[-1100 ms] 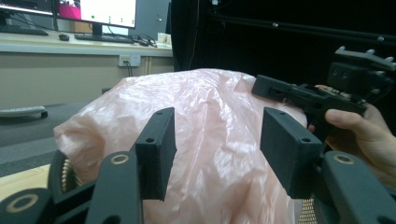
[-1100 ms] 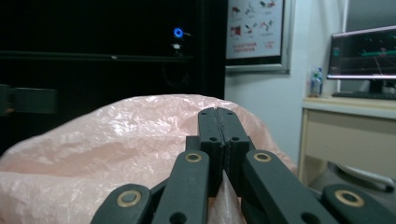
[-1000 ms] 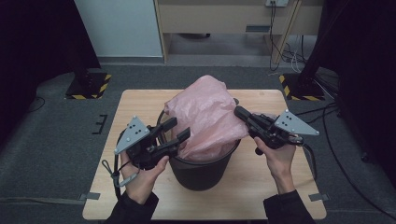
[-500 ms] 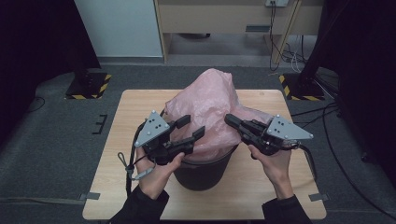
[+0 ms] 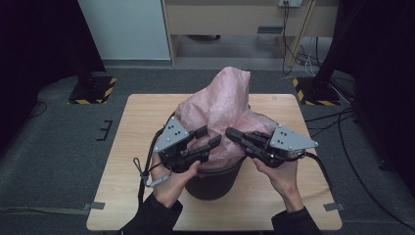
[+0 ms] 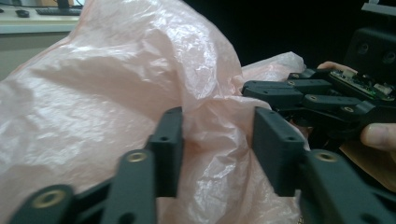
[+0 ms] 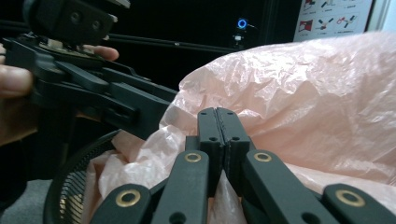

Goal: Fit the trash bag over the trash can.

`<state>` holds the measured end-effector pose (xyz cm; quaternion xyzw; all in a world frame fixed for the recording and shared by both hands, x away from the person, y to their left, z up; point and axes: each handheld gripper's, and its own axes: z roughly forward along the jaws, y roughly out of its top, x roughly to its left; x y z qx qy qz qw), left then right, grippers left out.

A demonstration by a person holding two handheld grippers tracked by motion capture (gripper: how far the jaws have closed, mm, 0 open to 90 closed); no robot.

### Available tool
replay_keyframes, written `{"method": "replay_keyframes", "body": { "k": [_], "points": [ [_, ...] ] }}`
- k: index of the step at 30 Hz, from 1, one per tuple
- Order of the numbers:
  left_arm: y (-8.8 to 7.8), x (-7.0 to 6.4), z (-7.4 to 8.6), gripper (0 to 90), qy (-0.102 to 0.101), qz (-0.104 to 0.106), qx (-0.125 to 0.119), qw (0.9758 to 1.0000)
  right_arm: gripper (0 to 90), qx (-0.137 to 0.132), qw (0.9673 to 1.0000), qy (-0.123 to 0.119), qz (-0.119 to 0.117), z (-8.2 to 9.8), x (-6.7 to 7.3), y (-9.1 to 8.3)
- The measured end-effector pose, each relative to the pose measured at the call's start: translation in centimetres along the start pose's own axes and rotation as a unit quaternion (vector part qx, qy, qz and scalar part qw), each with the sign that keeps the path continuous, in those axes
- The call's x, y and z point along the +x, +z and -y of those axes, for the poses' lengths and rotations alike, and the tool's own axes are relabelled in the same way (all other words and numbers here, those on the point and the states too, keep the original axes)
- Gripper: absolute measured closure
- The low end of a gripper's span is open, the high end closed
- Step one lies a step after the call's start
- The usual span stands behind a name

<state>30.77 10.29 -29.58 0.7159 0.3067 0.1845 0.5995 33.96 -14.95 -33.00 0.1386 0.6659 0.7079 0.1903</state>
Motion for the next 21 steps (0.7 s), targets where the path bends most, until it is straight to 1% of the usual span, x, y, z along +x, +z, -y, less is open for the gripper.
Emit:
{"method": "replay_keyframes", "body": {
  "k": [1,2,3,4,5,7,8,9,10,11,13,14,15,16,18,19,20,21],
  "points": [
    [0.0,0.0,0.0,64.7,0.003,-0.002,0.002,1.0,89.5,-0.001,1.0,0.002,-0.002,0.0,0.0,0.0],
    [-0.1,0.0,0.0,75.9,0.008,0.001,0.007,0.9999,89.3,-0.001,1.0,0.005,-0.006,0.0,0.1,0.1],
    [-0.1,0.0,0.0,80.7,0.008,0.001,0.007,0.9999,89.3,-0.001,1.0,0.005,-0.006,0.0,0.1,0.1],
    [-0.1,0.0,0.0,84.7,0.012,-0.004,0.013,0.9998,88.6,0.001,1.0,0.005,-0.007,0.0,0.2,0.1],
    [-0.1,0.0,0.0,87.9,0.012,-0.003,0.016,0.9998,88.1,0.001,0.9999,0.007,-0.008,0.0,0.2,0.1],
    [-0.2,0.1,0.0,90.0,0.011,-0.003,0.018,0.9998,87.2,0.002,0.9999,0.009,-0.009,0.0,0.2,0.1],
    [-0.2,0.1,0.1,90.0,0.011,-0.002,0.021,0.9997,84.2,0.002,0.9999,0.012,-0.009,-0.1,0.2,-0.1],
    [-0.3,0.1,0.1,90.0,0.01,-0.001,0.02,0.9997,84.2,0.002,0.9999,0.012,-0.009,-0.1,0.2,-0.1],
    [-0.4,0.1,0.1,90.0,0.008,0.001,0.02,0.9998,82.1,0.001,0.9999,0.012,-0.007,-0.2,0.1,-0.1],
    [-0.6,0.2,0.1,90.0,0.006,0.003,0.019,0.9998,78.8,-0.002,0.9998,0.019,-0.007,-0.4,0.1,-0.3],
    [-1.2,0.3,0.2,90.0,0.003,0.003,0.017,0.9999,73.6,-0.016,0.9992,0.037,-0.005,-0.9,0.0,-0.9],
    [-1.7,0.5,0.4,90.0,0.0,0.003,0.015,0.9999,68.0,-0.031,0.9985,0.045,0.007,-1.7,-0.3,-1.8],
    [-1.7,0.5,0.4,90.0,0.0,0.003,0.015,0.9999,68.0,-0.031,0.9985,0.045,0.007,-1.7,-0.3,-1.8],
    [-2.1,0.6,0.6,90.0,-0.002,0.003,0.014,0.9999,62.3,-0.039,0.9978,0.048,0.023,-2.4,-0.8,-2.7],
    [-2.8,0.8,0.9,90.0,-0.006,0.001,0.013,0.9999,56.0,-0.042,0.9968,0.053,0.042,-2.8,-1.4,-3.3],
    [-2.8,0.8,0.9,90.0,-0.006,0.001,0.013,0.9999,56.0,-0.042,0.9968,0.053,0.042,-2.8,-1.4,-3.3],
    [-3.1,1.0,1.0,90.0,-0.007,0.0,0.013,0.9999,52.7,-0.04,0.9963,0.056,0.052,-3.0,-1.7,-3.6],
    [-3.4,1.1,1.2,90.0,-0.006,-0.002,0.015,0.9999,45.8,-0.035,0.9947,0.063,0.073,-3.0,-2.3,-4.0]
  ]
}}
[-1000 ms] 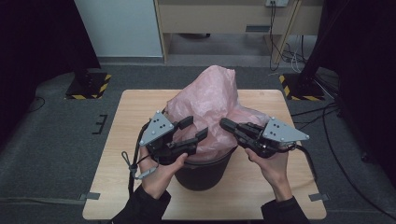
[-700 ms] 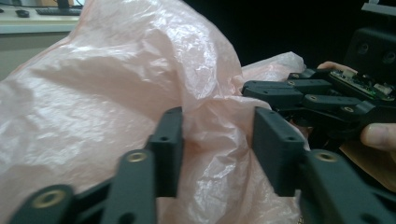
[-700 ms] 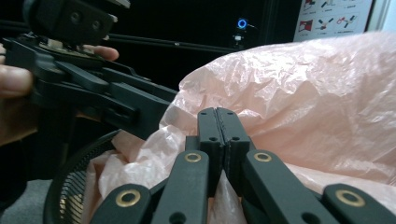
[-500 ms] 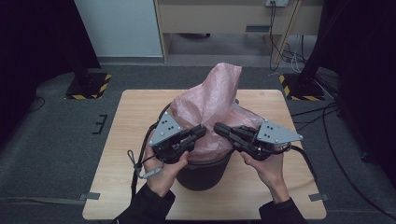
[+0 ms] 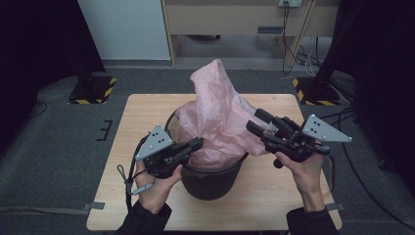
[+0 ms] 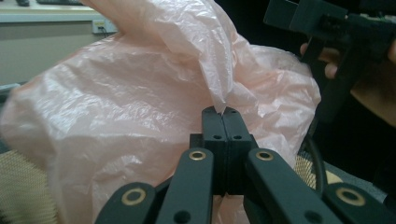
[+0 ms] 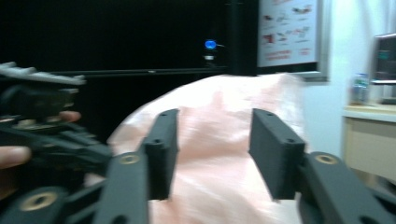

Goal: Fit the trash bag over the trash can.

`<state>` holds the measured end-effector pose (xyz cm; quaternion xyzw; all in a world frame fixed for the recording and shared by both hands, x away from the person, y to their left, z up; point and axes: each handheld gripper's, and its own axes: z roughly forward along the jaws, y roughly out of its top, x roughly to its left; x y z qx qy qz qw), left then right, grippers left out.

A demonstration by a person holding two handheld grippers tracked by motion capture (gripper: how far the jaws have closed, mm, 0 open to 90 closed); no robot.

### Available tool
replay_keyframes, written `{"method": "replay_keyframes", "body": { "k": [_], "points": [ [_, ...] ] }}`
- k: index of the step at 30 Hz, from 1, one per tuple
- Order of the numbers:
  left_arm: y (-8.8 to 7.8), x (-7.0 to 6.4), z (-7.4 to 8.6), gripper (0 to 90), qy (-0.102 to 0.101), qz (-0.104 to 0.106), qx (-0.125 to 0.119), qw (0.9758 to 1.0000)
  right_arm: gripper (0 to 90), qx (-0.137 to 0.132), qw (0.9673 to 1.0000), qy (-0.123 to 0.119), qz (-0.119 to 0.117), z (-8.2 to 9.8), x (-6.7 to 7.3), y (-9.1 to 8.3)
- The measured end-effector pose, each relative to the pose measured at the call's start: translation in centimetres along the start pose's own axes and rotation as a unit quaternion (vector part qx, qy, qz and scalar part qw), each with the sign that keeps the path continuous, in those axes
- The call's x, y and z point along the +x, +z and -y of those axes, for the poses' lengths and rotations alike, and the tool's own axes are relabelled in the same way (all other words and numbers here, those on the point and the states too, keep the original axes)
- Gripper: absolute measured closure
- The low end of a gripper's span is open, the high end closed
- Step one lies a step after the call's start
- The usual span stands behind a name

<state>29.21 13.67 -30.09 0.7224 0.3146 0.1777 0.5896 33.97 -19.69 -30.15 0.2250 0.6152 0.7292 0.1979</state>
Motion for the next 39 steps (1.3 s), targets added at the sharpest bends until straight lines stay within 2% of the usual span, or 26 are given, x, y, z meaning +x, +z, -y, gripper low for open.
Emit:
{"method": "replay_keyframes", "body": {
  "k": [4,9,10,12,14,15,16,17,18,21,23,24,25,26,27,28,34,37,39],
  "points": [
    [-0.8,0.7,0.7,90.0,-0.005,-0.006,0.006,0.9999,39.8,0.016,0.9998,0.009,0.012,0.5,-0.7,0.0],
    [-1.1,1.9,1.5,90.0,-0.021,-0.014,0.018,0.9995,39.8,0.051,0.9983,0.028,0.005,2.2,-1.2,0.8],
    [-1.2,2.0,1.6,90.0,-0.026,-0.022,0.026,0.9991,42.7,0.055,0.9981,0.028,0.003,2.4,-1.2,1.0],
    [-1.0,2.2,1.7,90.0,-0.029,-0.024,0.029,0.9989,57.7,0.069,0.9974,0.022,-0.007,3.0,-1.2,1.2],
    [-0.9,2.4,1.7,90.0,-0.029,-0.027,0.032,0.9987,68.2,0.077,0.9966,0.024,-0.02,3.1,-1.1,1.3],
    [-0.8,2.4,1.7,90.0,-0.029,-0.028,0.033,0.9986,80.4,0.083,0.996,0.015,-0.029,3.2,-1.1,1.4],
    [-0.8,2.4,1.7,90.0,-0.03,-0.028,0.032,0.9986,80.4,0.083,0.996,0.015,-0.029,3.2,-1.1,1.4],
    [-0.7,2.5,1.7,90.0,-0.032,-0.028,0.032,0.9986,84.5,0.084,0.996,0.01,-0.03,3.1,-1.0,1.4],
    [-0.6,2.5,1.7,88.5,-0.037,-0.029,0.029,0.9985,86.7,0.083,0.996,0.008,-0.032,3.0,-1.0,1.3],
    [-0.9,2.4,1.6,74.7,-0.047,-0.032,0.003,0.9984,88.5,0.064,0.9977,-0.004,-0.02,2.5,-0.7,1.0],
    [-1.5,2.2,1.3,66.6,-0.042,-0.035,-0.013,0.9984,88.8,0.044,0.9989,-0.012,-0.012,1.9,-0.4,0.8],
    [-1.7,2.0,1.2,66.6,-0.041,-0.037,-0.021,0.9982,88.8,0.044,0.9989,-0.012,-0.012,1.9,-0.4,0.8],
    [-2.2,1.5,0.8,61.8,-0.039,-0.041,-0.04,0.9976,88.7,0.041,0.9989,-0.014,-0.016,1.7,0.0,0.9],
    [-2.2,1.5,0.8,60.8,-0.039,-0.041,-0.04,0.9976,88.7,0.041,0.9989,-0.014,-0.016,1.7,0.0,0.9],
    [-2.6,0.9,0.3,59.1,-0.033,-0.043,-0.057,0.9969,88.6,0.041,0.9989,-0.017,-0.018,1.5,0.3,1.1],
    [-2.6,0.9,0.3,57.6,-0.033,-0.043,-0.057,0.9969,88.6,0.041,0.9989,-0.017,-0.018,1.5,0.3,1.1],
    [-1.8,-0.7,-0.7,54.1,-0.019,-0.018,-0.091,0.9955,88.4,0.037,0.9985,-0.018,-0.037,1.3,1.3,2.0],
    [-0.8,-1.4,-1.2,51.7,-0.013,0.001,-0.092,0.9956,88.4,0.031,0.9978,-0.012,-0.057,1.5,2.0,2.5],
    [-0.4,-1.7,-1.3,51.4,-0.009,0.006,-0.089,0.996,88.4,0.032,0.9975,-0.01,-0.061,1.5,2.1,2.7]
  ]
}}
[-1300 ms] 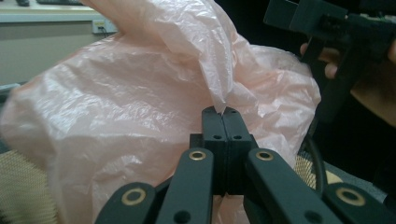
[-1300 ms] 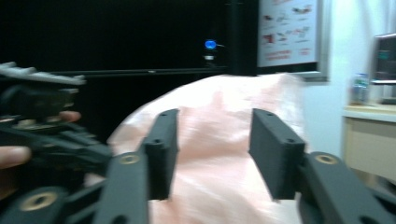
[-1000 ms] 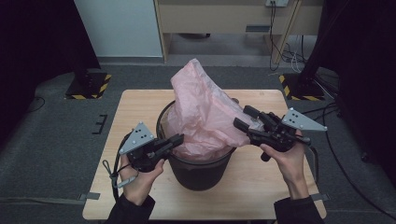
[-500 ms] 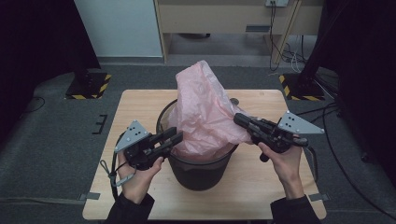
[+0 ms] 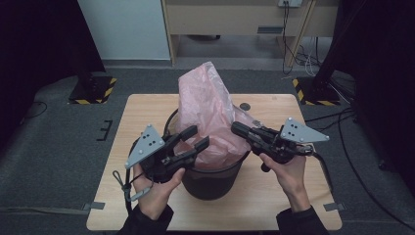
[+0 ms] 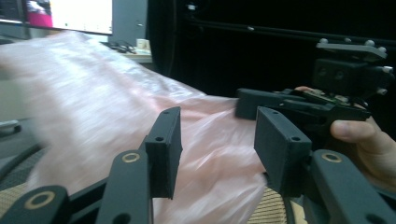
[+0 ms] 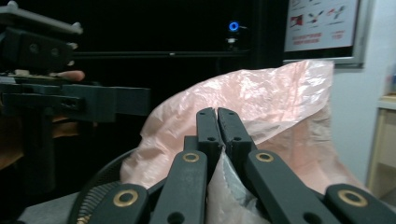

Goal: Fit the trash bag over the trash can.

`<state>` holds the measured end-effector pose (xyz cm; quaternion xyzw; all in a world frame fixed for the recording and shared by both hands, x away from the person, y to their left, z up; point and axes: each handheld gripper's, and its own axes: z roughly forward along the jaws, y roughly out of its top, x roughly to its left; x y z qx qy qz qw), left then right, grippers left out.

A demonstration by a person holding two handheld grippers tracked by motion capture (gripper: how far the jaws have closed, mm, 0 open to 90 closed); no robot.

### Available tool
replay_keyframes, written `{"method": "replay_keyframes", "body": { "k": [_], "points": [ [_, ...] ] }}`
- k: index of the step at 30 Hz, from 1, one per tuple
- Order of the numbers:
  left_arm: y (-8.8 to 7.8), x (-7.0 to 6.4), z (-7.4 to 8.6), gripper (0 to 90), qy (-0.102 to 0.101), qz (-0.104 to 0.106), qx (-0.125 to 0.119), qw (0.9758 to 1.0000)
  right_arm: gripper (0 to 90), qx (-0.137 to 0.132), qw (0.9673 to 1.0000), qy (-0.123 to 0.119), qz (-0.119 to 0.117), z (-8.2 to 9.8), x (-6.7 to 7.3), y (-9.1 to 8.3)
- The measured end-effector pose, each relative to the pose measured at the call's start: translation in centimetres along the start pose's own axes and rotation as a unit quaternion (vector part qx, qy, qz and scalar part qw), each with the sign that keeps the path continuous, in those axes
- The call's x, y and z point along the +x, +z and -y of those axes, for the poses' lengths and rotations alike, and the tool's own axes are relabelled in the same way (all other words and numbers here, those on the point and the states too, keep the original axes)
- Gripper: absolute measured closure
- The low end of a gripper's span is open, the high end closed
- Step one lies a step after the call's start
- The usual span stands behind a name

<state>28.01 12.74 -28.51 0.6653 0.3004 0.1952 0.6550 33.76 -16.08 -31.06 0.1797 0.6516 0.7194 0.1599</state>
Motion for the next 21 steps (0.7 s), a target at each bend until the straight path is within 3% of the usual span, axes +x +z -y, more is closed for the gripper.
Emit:
{"method": "replay_keyframes", "body": {
  "k": [2,8,16,18,21],
  "points": [
    [0.6,-0.3,0.1,49.0,0.007,0.008,0.009,0.9999,88.3,-0.006,0.9997,0.02,-0.016,0.2,0.3,0.4],
    [2.0,-0.7,1.0,44.9,0.019,0.022,0.044,0.9986,88.4,-0.02,0.9987,0.039,-0.028,0.3,0.6,0.6],
    [3.1,-1.4,1.6,43.2,0.033,0.03,0.057,0.9974,88.4,-0.013,0.9982,0.035,-0.046,-0.2,1.4,1.2],
    [3.1,-1.4,1.6,46.1,0.036,0.029,0.058,0.9973,88.3,-0.008,0.9977,0.036,-0.056,-0.4,1.8,1.5],
    [3.1,-1.3,1.6,62.4,0.033,0.031,0.059,0.9972,87.9,0.002,0.9971,0.034,-0.068,-0.5,2.2,1.9]
  ]
}}
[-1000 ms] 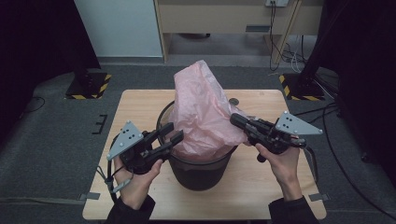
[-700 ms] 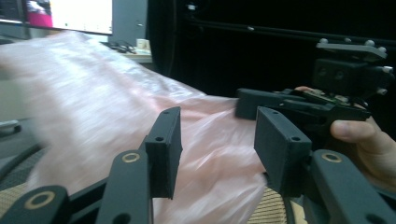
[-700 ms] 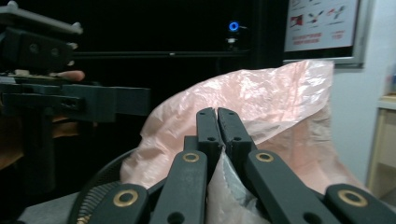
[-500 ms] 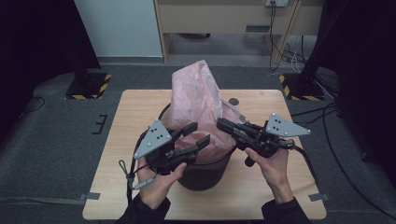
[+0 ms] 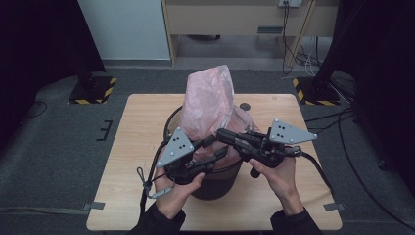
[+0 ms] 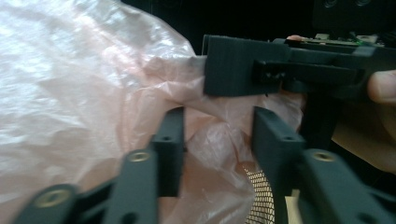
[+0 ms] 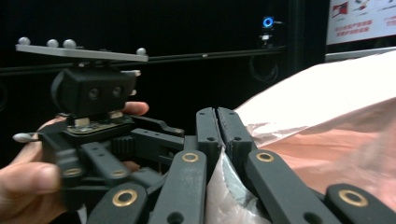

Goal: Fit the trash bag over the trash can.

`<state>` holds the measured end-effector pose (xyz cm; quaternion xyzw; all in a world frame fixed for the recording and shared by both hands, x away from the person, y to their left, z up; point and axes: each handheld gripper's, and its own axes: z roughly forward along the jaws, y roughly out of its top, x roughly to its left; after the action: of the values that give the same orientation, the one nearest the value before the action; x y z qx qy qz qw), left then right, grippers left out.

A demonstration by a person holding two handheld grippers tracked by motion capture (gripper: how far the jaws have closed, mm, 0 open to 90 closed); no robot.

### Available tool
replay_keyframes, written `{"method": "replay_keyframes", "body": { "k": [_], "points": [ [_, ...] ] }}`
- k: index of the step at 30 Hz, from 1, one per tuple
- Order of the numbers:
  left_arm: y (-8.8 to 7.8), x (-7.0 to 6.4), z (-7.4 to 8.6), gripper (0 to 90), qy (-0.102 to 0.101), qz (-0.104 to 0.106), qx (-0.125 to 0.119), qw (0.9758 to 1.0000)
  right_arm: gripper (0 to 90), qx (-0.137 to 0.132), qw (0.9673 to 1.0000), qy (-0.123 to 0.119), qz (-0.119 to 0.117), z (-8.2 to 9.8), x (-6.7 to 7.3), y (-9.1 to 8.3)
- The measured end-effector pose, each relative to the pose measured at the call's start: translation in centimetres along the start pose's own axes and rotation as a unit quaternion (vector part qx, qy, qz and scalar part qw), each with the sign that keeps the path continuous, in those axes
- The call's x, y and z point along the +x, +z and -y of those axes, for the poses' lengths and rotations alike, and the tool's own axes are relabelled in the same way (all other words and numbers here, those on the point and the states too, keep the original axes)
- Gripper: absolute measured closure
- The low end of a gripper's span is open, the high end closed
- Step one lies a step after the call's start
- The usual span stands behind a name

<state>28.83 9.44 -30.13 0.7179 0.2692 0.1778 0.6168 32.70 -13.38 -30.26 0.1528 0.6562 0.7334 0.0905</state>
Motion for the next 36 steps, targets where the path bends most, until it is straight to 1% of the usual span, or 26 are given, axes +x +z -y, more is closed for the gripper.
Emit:
{"method": "replay_keyframes", "body": {
  "k": [1,2,3,4,5,6,7,8,9,10,11,12,13,14,16,18,19,20,21,22,24,25,26,29,31,36],
  "points": [
    [0.0,0.0,0.0,67.8,-0.001,0.003,0.002,1.0,87.1,0.006,1.0,0.001,-0.005,0.0,0.2,0.3],
    [0.0,0.0,0.0,67.8,0.001,0.005,0.002,1.0,87.1,0.006,1.0,0.001,-0.005,0.0,0.2,0.3],
    [0.0,0.1,0.0,77.5,0.005,0.006,0.005,1.0,85.7,0.01,0.9998,0.01,-0.012,0.1,0.2,0.4],
    [0.0,0.1,0.0,77.5,0.005,0.006,0.006,1.0,85.7,0.01,0.9998,0.01,-0.012,0.1,0.2,0.4],
    [0.0,0.2,-0.1,84.1,0.003,0.007,0.008,0.9999,84.2,0.013,0.9998,0.011,-0.011,0.1,0.1,0.4],
    [0.0,0.2,-0.1,84.1,0.002,0.009,0.009,0.9999,84.2,0.013,0.9998,0.011,-0.011,0.1,0.1,0.4],
    [0.0,0.2,-0.1,88.4,0.002,0.012,0.011,0.9999,81.5,0.014,0.9998,0.013,-0.011,0.0,0.1,0.3],
    [-0.1,0.2,-0.1,88.4,0.001,0.012,0.012,0.9999,81.5,0.014,0.9998,0.013,-0.011,0.0,0.1,0.3],
    [-0.2,0.2,-0.2,89.5,0.001,0.013,0.015,0.9998,77.3,0.012,0.9999,0.011,-0.006,-0.2,0.1,0.0],
    [-0.3,0.2,-0.2,89.5,0.001,0.014,0.014,0.9998,77.3,0.012,0.9999,0.011,-0.006,-0.2,0.1,0.0],
    [-0.5,0.2,-0.3,89.8,0.001,0.014,0.013,0.9998,73.2,0.005,1.0,0.008,0.003,-0.7,0.0,-0.5],
    [-0.7,0.2,-0.3,89.8,0.001,0.015,0.012,0.9998,73.2,0.005,1.0,0.008,0.003,-0.7,0.0,-0.5],
    [-1.0,0.2,-0.3,90.0,0.001,0.016,0.009,0.9998,67.5,-0.005,0.9999,0.003,0.013,-1.3,-0.2,-1.1],
    [-1.1,0.2,-0.3,90.0,-0.001,0.017,0.007,0.9998,67.5,-0.005,0.9999,0.003,0.013,-1.3,-0.2,-1.1],
    [-1.6,0.3,-0.1,90.0,-0.006,0.024,0.006,0.9997,63.4,-0.012,0.9995,-0.004,0.028,-1.8,-0.4,-1.6],
    [-2.3,0.4,0.2,90.0,-0.006,0.021,0.007,0.9997,59.7,-0.021,0.999,-0.003,0.039,-2.2,-0.7,-2.3],
    [-3.1,0.6,0.3,90.0,-0.005,0.015,0.007,0.9998,58.1,-0.023,0.9984,0.001,0.051,-2.3,-1.1,-2.8],
    [-3.1,0.6,0.3,90.0,-0.005,0.015,0.007,0.9998,58.1,-0.023,0.9984,0.001,0.051,-2.3,-1.1,-2.8],
    [-3.6,0.8,0.4,90.0,-0.004,0.012,0.006,0.9999,54.3,-0.017,0.9981,0.004,0.059,-2.0,-1.3,-3.2],
    [-3.9,0.9,0.5,90.0,-0.004,0.012,0.004,0.9999,54.3,-0.017,0.9981,0.004,0.059,-2.0,-1.3,-3.2],
    [-4.7,1.1,0.8,90.0,-0.004,0.008,0.003,1.0,51.6,-0.002,0.9981,0.003,0.062,-1.6,-1.4,-3.4],
    [-5.1,1.2,1.0,90.0,-0.006,0.003,0.003,1.0,51.0,0.003,0.9985,0.012,0.053,-1.1,-1.3,-3.5],
    [-5.3,1.3,1.1,90.0,-0.006,0.001,0.001,1.0,51.0,0.003,0.9985,0.012,0.053,-1.1,-1.3,-3.5],
    [-6.0,1.5,1.4,90.0,-0.008,-0.01,-0.001,0.9999,48.7,0.0,0.999,0.016,0.042,-0.8,-0.7,-3.7],
    [-6.0,1.6,1.5,90.0,-0.009,-0.013,-0.001,0.9999,46.9,-0.006,0.9992,0.022,0.033,-0.9,-0.3,-3.8],
    [-5.8,1.5,1.6,90.0,-0.014,-0.019,-0.008,0.9997,42.9,-0.001,0.9997,0.018,0.018,-1.2,0.9,-3.9]
  ]
}}
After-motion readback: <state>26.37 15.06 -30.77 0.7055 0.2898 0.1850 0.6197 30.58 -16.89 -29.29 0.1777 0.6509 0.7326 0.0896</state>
